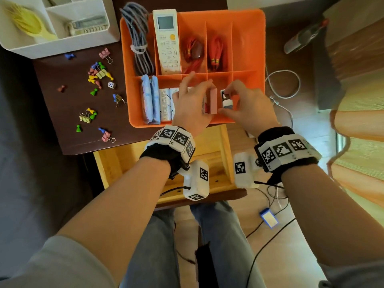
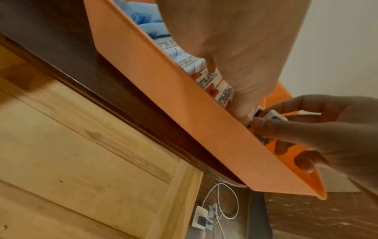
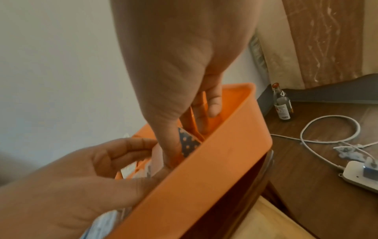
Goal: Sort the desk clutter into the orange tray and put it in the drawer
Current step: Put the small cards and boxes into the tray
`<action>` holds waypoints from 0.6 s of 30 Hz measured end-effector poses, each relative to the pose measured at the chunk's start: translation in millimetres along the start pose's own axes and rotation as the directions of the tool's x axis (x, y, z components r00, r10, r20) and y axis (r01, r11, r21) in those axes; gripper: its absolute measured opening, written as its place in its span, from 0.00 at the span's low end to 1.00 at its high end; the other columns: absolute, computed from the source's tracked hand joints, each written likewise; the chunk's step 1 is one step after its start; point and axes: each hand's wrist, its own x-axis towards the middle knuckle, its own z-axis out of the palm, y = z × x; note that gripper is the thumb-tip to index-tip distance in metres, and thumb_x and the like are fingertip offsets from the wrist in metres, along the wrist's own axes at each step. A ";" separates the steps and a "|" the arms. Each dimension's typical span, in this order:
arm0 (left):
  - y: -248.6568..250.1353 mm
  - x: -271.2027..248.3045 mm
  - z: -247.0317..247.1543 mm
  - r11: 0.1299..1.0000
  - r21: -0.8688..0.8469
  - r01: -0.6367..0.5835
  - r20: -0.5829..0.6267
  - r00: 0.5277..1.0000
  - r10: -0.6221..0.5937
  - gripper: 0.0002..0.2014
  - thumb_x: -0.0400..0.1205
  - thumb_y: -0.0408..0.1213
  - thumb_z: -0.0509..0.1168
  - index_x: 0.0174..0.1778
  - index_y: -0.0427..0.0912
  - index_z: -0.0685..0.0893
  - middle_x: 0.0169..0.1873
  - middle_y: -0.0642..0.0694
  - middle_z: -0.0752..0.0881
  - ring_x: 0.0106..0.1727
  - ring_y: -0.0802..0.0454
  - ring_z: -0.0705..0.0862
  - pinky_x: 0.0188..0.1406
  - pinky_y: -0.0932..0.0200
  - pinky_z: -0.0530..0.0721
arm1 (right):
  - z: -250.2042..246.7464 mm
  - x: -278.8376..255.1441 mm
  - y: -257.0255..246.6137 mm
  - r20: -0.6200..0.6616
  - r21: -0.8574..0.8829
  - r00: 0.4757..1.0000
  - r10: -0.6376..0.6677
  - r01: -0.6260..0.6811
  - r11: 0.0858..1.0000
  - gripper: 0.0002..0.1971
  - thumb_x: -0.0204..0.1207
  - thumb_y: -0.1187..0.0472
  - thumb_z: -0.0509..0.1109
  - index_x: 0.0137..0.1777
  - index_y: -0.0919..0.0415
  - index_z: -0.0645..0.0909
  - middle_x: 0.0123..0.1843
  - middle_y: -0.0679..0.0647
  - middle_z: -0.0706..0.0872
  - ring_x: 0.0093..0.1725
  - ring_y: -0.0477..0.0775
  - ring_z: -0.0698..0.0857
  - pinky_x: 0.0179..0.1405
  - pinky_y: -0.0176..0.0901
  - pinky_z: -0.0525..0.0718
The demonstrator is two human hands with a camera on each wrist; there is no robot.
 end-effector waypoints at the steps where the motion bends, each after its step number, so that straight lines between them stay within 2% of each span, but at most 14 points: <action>1: -0.9 0.6 1.6 0.999 0.047 -0.001 -0.001 1.000 0.001 0.26 0.69 0.40 0.75 0.63 0.50 0.77 0.75 0.52 0.69 0.82 0.46 0.50 0.69 0.42 0.60 | 0.2 0.5 0.9 0.016 -0.038 1.000 -0.021 0.021 0.999 0.20 0.72 0.52 0.74 0.61 0.56 0.74 0.53 0.55 0.87 0.49 0.59 0.85 0.45 0.47 0.80; 3: -0.3 1.6 2.9 0.990 0.141 0.013 -0.005 1.000 -0.013 0.25 0.68 0.41 0.75 0.61 0.51 0.78 0.80 0.50 0.60 0.82 0.42 0.46 0.70 0.35 0.58 | 1.5 1.6 2.3 0.051 -0.109 0.997 -0.055 0.061 0.992 0.20 0.73 0.54 0.74 0.61 0.57 0.75 0.55 0.56 0.86 0.53 0.58 0.84 0.44 0.45 0.75; 5: 1.8 4.0 2.8 0.979 0.202 0.020 0.005 1.000 -0.021 0.24 0.67 0.44 0.75 0.59 0.51 0.79 0.82 0.47 0.52 0.82 0.39 0.43 0.70 0.32 0.56 | 3.2 3.6 3.7 0.057 -0.147 0.995 -0.077 0.084 0.986 0.19 0.73 0.55 0.74 0.61 0.58 0.77 0.57 0.55 0.83 0.55 0.58 0.82 0.44 0.45 0.74; 9: 2.5 10.4 2.3 0.952 0.305 -0.024 0.060 0.998 0.006 0.22 0.67 0.47 0.74 0.56 0.51 0.80 0.82 0.43 0.46 0.82 0.35 0.41 0.70 0.32 0.58 | 7.2 13.6 7.7 -0.005 -0.190 0.993 -0.120 0.117 0.975 0.18 0.72 0.56 0.75 0.59 0.63 0.81 0.65 0.54 0.79 0.57 0.57 0.81 0.45 0.42 0.73; 15: -0.5 15.8 3.1 0.929 0.370 -0.026 0.122 0.992 -0.021 0.22 0.66 0.56 0.71 0.54 0.55 0.79 0.82 0.44 0.45 0.82 0.36 0.41 0.70 0.34 0.57 | 9.5 21.5 9.9 0.002 -0.304 0.994 -0.112 0.107 0.947 0.14 0.74 0.55 0.72 0.54 0.64 0.84 0.76 0.53 0.69 0.67 0.59 0.74 0.51 0.51 0.81; 18: -0.5 14.6 5.5 0.918 0.397 -0.018 0.118 0.992 -0.032 0.19 0.72 0.54 0.69 0.56 0.52 0.78 0.82 0.44 0.48 0.82 0.36 0.42 0.71 0.33 0.56 | 12.7 19.1 9.0 -0.011 -0.300 0.995 -0.097 0.089 0.950 0.13 0.74 0.56 0.72 0.53 0.64 0.84 0.77 0.52 0.68 0.66 0.60 0.74 0.48 0.52 0.83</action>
